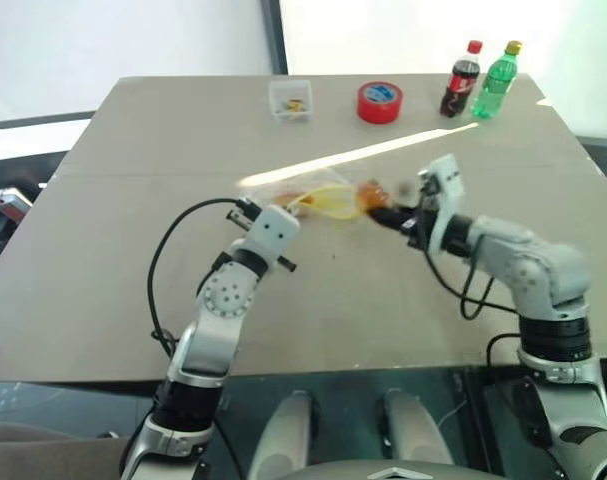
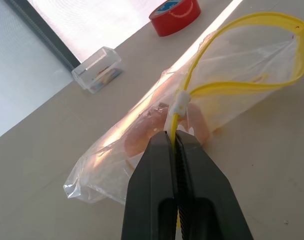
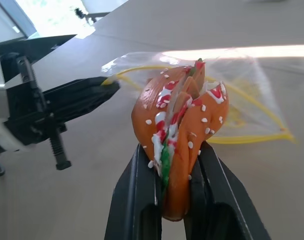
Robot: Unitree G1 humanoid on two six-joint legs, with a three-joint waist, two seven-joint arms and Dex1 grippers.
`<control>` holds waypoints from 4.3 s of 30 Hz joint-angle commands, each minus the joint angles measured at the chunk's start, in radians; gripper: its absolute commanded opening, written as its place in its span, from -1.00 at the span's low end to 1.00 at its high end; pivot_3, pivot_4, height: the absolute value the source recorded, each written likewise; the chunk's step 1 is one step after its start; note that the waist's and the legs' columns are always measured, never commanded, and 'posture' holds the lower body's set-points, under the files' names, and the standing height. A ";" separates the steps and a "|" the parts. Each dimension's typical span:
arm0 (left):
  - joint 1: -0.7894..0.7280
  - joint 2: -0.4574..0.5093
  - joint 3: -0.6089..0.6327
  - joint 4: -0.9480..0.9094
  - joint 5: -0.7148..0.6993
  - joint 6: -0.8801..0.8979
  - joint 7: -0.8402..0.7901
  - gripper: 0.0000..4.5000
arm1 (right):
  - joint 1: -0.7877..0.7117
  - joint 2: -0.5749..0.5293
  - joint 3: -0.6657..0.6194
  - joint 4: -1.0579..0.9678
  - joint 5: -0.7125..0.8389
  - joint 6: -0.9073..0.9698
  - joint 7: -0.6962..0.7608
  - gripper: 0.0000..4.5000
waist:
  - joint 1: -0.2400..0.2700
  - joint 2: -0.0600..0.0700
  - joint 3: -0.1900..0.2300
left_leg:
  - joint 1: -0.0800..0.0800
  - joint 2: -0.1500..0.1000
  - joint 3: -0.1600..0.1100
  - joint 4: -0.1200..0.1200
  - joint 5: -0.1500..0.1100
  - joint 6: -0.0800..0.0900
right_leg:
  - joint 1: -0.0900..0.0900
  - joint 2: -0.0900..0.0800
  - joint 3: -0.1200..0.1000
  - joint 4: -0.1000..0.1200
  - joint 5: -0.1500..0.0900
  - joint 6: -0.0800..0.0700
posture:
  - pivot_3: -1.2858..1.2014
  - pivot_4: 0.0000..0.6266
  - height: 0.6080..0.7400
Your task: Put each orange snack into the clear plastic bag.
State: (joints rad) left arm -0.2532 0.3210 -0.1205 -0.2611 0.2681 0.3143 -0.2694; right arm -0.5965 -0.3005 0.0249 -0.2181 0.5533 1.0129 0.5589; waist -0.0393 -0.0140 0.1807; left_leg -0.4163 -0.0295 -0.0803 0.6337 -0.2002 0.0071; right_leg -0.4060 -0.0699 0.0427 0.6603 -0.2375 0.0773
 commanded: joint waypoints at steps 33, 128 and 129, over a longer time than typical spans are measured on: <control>0.043 -0.018 -0.043 -0.040 -0.110 -0.102 -0.103 -1.00 | -0.288 0.102 0.071 0.610 -0.217 -0.239 0.025 -0.90 | -0.001 0.000 0.000 | 0.000 0.000 0.000 0.000 0.000 0.000 | 0.000 0.000 0.000 0.000 0.000 0.000 | 0.03 -0.52 1.00; -0.368 0.089 -0.077 0.120 -0.112 -0.136 -0.264 -1.00 | -0.259 -0.387 0.222 0.104 -0.673 -0.852 0.350 0.17 | -0.001 0.000 0.002 | -0.001 0.000 0.004 0.000 0.000 0.000 | 0.001 0.000 -0.001 -0.002 0.000 0.000 | 0.03 -0.52 1.00; -0.372 0.095 -0.077 0.117 -0.110 -0.137 -0.268 -1.00 | -0.268 -0.367 0.242 0.129 -0.694 -0.900 0.335 0.17 | -0.002 0.000 0.002 | -0.001 0.000 0.004 0.000 0.000 0.000 | 0.001 0.000 -0.001 -0.002 0.000 0.000 | 0.03 -0.52 1.00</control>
State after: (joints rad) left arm -0.5959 0.4070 -0.2064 -0.0935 0.1483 0.1955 -0.5294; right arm -0.8389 -0.6820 0.2401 -0.1107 -0.1024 0.2123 0.9285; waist -0.0412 -0.0139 0.1825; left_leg -0.4169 -0.0296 -0.0762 0.6340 -0.2002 0.0069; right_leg -0.4053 -0.0700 0.0415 0.6579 -0.2375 0.0775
